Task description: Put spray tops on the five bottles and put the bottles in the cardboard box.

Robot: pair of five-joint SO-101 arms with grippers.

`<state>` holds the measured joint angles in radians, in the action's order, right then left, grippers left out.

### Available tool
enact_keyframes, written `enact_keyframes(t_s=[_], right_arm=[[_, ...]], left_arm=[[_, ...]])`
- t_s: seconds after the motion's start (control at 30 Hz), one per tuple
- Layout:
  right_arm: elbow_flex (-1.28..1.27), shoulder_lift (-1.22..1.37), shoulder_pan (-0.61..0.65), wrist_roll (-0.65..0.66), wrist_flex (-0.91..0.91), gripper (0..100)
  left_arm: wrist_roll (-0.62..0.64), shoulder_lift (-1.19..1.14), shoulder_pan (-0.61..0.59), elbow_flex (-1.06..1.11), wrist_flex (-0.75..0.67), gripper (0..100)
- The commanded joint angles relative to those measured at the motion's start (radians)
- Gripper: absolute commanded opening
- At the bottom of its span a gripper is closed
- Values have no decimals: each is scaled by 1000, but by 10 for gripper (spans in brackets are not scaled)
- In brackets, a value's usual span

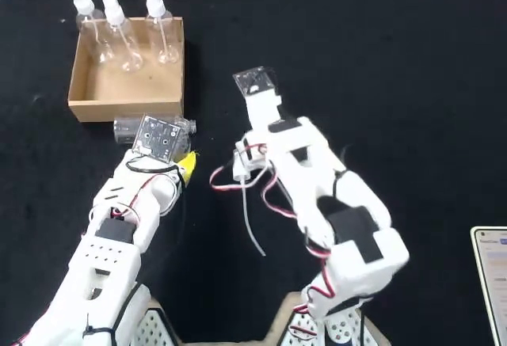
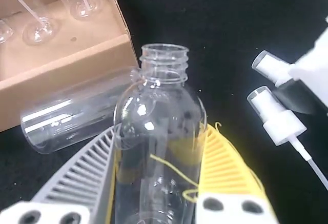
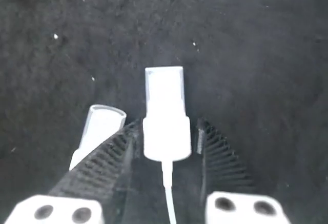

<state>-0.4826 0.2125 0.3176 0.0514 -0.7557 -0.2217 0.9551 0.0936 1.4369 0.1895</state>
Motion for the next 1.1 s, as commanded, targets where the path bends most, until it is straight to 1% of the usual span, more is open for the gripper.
enact_keyframes(t_s=[0.0, 0.07, 0.1, 0.17, 0.3, 0.47, 0.53, 0.63, 0.7, 0.8, 0.87, 0.97, 1.07], right_arm=[[107, 25, -3, -5, -60, 100], [124, 12, -28, -2, -83, 26], [128, -2, -46, 2, -103, 7], [127, -44, -87, 2, -135, 23], [128, -127, -181, 8, -199, 11], [108, -180, -238, 110, -227, 15], [71, -180, -264, 176, -245, 15], [67, -177, -281, 247, -310, 17], [67, -176, -281, 259, -353, 46], [68, -176, -281, 264, -385, 142], [84, -179, -281, 264, -393, 181], [159, -177, -281, 264, -462, 184], [255, -176, -255, 264, -557, 184]], left_arm=[[-2, 21, 1, 5, -23, 30], [-2, 21, 1, 7, -23, 30], [-2, 21, 1, 8, -23, 30], [-2, 21, 1, 7, -23, 30], [-2, 21, 1, 5, -23, 30], [-2, 21, 1, 7, -23, 30], [-3, 21, 1, 8, -23, 30], [-3, 21, 1, 4, -23, 30], [-3, 21, 1, 2, -23, 30], [-3, 21, 1, 8, -23, 30], [-3, 21, 1, 8, -23, 30], [-3, 21, 1, 10, -23, 30], [-3, 21, 1, 10, -21, 30]])
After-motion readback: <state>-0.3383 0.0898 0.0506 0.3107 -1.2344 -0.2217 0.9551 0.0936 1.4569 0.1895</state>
